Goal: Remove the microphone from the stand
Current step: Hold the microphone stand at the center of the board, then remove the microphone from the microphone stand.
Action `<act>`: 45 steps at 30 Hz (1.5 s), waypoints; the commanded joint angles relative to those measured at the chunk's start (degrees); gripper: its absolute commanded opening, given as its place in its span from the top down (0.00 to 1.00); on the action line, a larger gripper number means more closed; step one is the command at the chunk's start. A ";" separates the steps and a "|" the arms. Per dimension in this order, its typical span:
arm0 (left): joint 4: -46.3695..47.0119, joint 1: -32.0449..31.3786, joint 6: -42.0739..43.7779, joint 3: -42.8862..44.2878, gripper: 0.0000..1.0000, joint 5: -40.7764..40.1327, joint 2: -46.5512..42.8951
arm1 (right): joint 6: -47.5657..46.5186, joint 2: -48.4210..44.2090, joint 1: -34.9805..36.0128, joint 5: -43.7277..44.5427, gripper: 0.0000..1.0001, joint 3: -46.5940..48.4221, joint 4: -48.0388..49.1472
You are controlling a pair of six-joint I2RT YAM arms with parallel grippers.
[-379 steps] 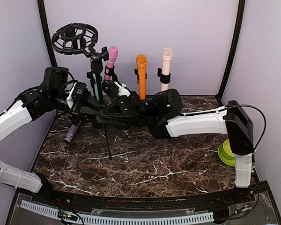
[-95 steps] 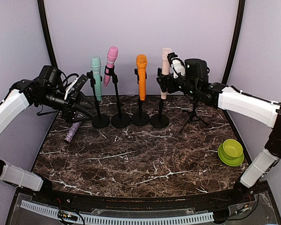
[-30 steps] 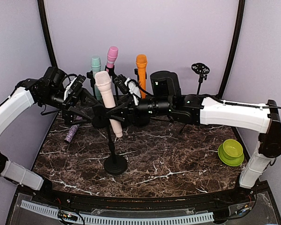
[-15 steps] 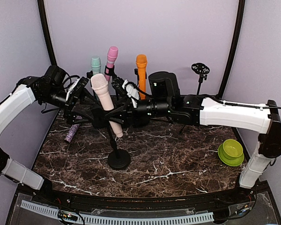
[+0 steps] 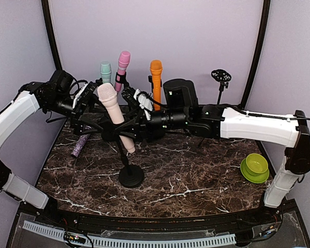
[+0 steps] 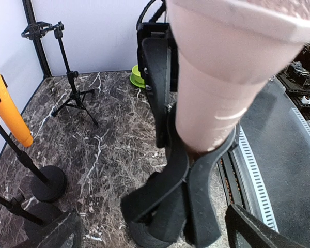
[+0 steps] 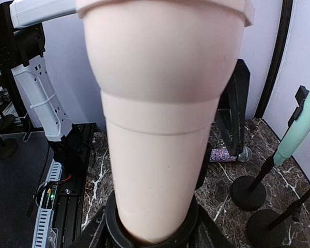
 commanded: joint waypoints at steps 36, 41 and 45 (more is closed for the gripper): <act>2.39 -4.14 0.81 2.16 0.93 3.08 2.84 | 7.23 2.62 -3.85 -3.87 0.58 14.24 -3.41; 3.43 -4.15 -0.08 2.11 0.95 2.84 2.78 | 6.24 4.78 -3.85 -5.80 0.18 19.14 -11.91; 3.65 -4.19 -0.23 1.74 0.96 2.46 2.58 | 5.61 5.07 -3.88 -8.50 0.21 19.00 -14.81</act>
